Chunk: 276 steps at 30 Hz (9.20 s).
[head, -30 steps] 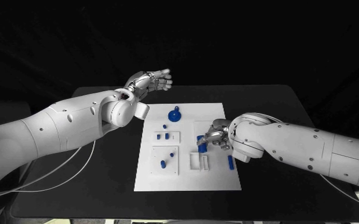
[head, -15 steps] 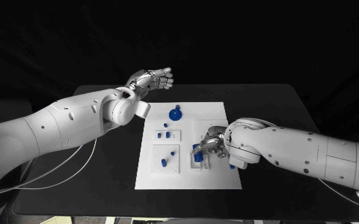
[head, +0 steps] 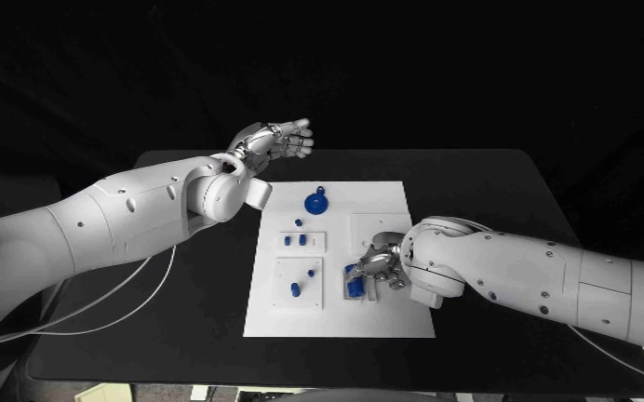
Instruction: Assemble the parts on the task board
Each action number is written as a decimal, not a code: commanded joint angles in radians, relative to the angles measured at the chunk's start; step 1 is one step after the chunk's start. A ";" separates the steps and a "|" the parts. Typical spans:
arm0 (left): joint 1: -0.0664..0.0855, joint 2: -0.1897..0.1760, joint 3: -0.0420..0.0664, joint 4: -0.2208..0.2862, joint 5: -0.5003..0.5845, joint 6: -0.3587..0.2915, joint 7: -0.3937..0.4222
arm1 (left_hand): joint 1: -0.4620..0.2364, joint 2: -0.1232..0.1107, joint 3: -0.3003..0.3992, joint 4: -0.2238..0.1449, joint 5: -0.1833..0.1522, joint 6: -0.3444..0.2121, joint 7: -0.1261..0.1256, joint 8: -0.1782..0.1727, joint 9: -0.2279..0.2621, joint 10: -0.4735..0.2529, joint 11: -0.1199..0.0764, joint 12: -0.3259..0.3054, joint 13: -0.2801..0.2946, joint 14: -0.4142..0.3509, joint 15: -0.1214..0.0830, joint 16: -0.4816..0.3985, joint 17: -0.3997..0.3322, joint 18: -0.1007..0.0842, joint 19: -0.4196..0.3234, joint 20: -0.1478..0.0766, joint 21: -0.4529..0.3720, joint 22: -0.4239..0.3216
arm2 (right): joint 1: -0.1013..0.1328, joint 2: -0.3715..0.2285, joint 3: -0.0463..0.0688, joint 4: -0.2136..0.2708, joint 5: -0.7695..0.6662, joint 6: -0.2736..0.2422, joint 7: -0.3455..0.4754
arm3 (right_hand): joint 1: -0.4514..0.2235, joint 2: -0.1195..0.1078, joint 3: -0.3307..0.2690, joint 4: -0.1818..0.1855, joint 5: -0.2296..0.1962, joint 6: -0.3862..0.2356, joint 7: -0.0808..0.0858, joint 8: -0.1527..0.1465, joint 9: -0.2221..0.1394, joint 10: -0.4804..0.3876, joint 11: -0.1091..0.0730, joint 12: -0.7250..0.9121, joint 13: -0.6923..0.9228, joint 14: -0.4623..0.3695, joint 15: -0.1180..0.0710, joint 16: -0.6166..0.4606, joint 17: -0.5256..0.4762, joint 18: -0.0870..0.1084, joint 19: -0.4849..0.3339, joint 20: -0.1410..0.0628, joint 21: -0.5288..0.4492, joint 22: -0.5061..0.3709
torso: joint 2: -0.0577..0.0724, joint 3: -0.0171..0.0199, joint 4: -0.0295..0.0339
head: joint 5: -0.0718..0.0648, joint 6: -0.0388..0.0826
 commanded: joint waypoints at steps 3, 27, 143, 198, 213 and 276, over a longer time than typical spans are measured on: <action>0.001 0.001 0.001 0.002 0.004 0.012 0.006 | -0.001 0.002 -0.001 -0.003 -0.001 0.006 0.007 0.001 -0.002 0.007 0.002 -0.006 -0.001 0.006 0.000 0.000 -0.001 -0.010 0.006 0.000 -0.005 0.002 | -0.004 0.001 -0.002 -0.004 0.005 0.027 0.002 | -0.010 0.000 0.000 -0.008 0.005 0.011 0.003 -0.007 -0.002 0.005 0.003 -0.005 0.002 0.003 -0.005 -0.006 0.002 0.085 -0.006 0.000 0.005 0.017 | 0.000 0.0004 -0.0005 | 0.002 -0.001; 0.002 0.001 0.001 0.002 0.004 0.012 0.005 | -0.001 0.001 -0.001 -0.003 -0.001 0.006 0.008 0.001 -0.003 0.007 0.003 -0.007 -0.002 0.007 0.000 0.000 -0.002 -0.009 0.007 0.000 -0.005 0.002 | -0.011 0.008 -0.003 -0.007 0.002 0.026 0.007 | -0.026 -0.013 -0.006 -0.010 -0.014 0.010 0.003 -0.013 -0.005 0.002 0.004 -0.009 0.003 0.003 -0.004 -0.012 0.003 0.085 -0.010 0.000 0.005 0.016 | 0.000 -0.0004 -0.0011 | 0.007 -0.006; 0.002 -0.016 0.001 -0.006 0.004 0.019 0.007 | -0.001 -0.002 0.000 -0.001 -0.002 0.006 0.010 -0.001 -0.005 0.009 0.003 -0.011 -0.002 0.008 0.001 -0.002 -0.004 -0.009 0.009 0.001 -0.010 0.005 | 0.020 -0.223 0.015 0.171 -0.119 -0.028 0.101 | 0.037 -0.037 -0.077 -0.090 -0.022 0.010 0.006 -0.043 0.005 0.020 0.007 -0.019 0.014 0.013 -0.002 -0.034 0.032 0.085 -0.002 -0.001 0.001 0.010 | -0.002 0.0009 -0.0037 | 0.005 0.000; 0.002 -0.026 0.000 0.005 0.004 0.020 0.005 | 0.000 -0.004 0.000 0.000 -0.001 0.007 0.007 -0.001 -0.007 0.009 0.001 -0.012 -0.003 0.010 0.000 -0.003 -0.005 -0.010 0.008 0.000 -0.014 0.007 | -0.077 -0.197 0.004 0.077 -0.565 0.002 -0.001 | 0.070 0.017 0.006 -0.077 -0.036 0.065 -0.008 -0.025 0.018 0.034 -0.006 -0.024 0.011 0.016 -0.011 -0.031 0.046 0.085 -0.005 0.016 0.016 0.016 | 0.000 -0.0004 0.0002 | -0.011 -0.004; 0.002 -0.023 0.000 0.004 0.004 0.020 0.004 | 0.000 -0.003 0.001 0.001 -0.001 0.007 0.008 -0.001 -0.007 0.009 0.001 -0.012 -0.003 0.010 0.000 -0.003 -0.005 -0.011 0.007 0.000 -0.014 0.007 | -0.086 -0.164 -0.004 0.091 -0.646 0.055 -0.008 | 0.077 -0.009 0.026 -0.084 -0.036 0.063 -0.007 -0.027 0.019 0.033 -0.005 -0.026 0.011 0.016 -0.010 -0.032 0.047 0.085 -0.006 0.018 0.020 0.016 | 0.000 -0.0016 0.0006 | -0.008 -0.010; 0.002 -0.026 0.000 0.008 0.001 0.019 0.003 | 0.002 -0.002 0.002 0.002 -0.001 0.007 0.008 -0.002 -0.008 0.009 0.002 -0.013 -0.003 0.012 0.000 -0.003 -0.005 -0.011 0.008 0.000 -0.017 0.009 | -0.062 -0.122 0.013 0.104 -0.138 -0.117 0.037 | 0.053 0.038 0.040 -0.119 0.179 0.068 -0.004 -0.039 0.011 0.033 -0.003 -0.030 0.013 0.020 -0.008 -0.040 0.049 0.085 -0.002 0.024 0.025 0.010 | 0.001 -0.0007 -0.0009 | -0.004 -0.012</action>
